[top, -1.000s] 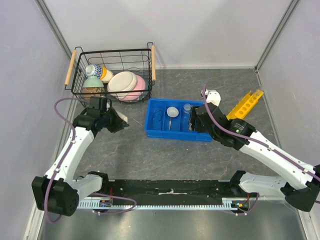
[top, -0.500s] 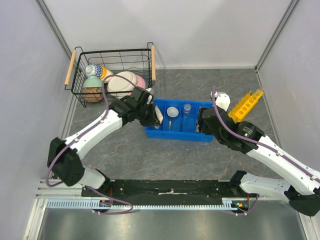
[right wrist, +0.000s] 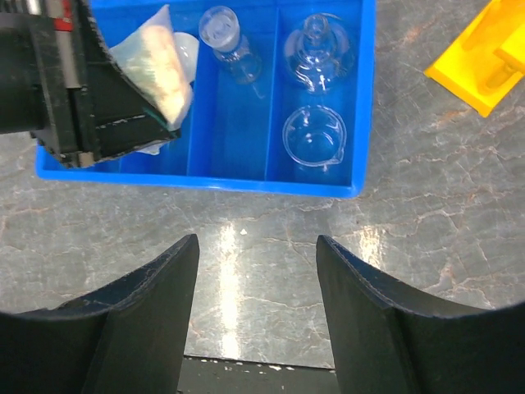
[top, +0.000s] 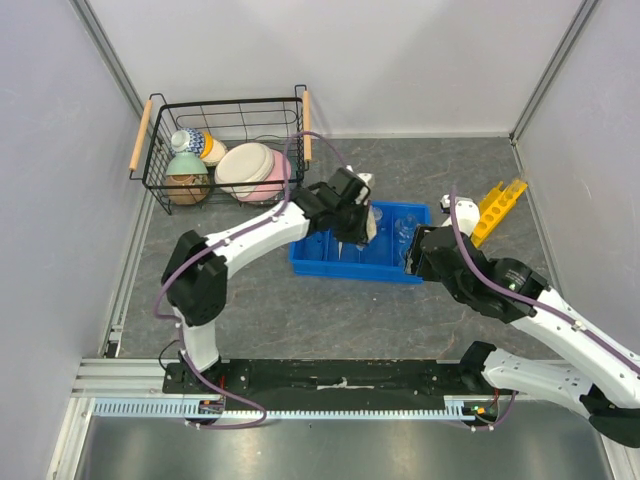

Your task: Organize the chemistry lab equipment

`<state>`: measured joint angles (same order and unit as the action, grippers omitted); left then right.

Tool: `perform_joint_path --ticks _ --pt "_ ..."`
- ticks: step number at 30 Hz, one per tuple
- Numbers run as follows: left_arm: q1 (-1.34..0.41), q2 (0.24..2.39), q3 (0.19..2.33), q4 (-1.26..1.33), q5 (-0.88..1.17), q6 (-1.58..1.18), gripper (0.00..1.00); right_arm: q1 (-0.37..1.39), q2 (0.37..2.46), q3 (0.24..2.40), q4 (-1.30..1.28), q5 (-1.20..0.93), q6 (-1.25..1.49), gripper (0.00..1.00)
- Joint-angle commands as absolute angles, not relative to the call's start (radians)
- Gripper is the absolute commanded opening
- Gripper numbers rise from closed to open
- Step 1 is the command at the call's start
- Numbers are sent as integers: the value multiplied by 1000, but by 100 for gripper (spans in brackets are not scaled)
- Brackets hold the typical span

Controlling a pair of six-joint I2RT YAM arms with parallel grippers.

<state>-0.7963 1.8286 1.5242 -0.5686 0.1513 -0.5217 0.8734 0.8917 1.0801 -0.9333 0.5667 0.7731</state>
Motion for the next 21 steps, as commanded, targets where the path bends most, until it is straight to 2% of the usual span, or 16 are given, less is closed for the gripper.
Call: perform_joint_path --ticks 1,5,11,15,18,21 --pt "-857 1934 1612 -535 103 -440 2 877 871 1051 -954 600 796 67" --pt "-868 1992 1640 -522 155 -422 10 876 861 1037 -966 611 798 67" --pt "-868 2057 1677 -546 166 -408 14 876 833 1014 -968 614 802 68" --pt "-867 2060 1683 -555 152 -407 31 877 828 1005 -966 618 798 69" --pt "-870 2051 1689 -568 163 -399 40 877 837 1000 -966 627 795 69" --pt "-871 2036 1689 -578 160 -388 44 877 848 997 -962 632 793 69"
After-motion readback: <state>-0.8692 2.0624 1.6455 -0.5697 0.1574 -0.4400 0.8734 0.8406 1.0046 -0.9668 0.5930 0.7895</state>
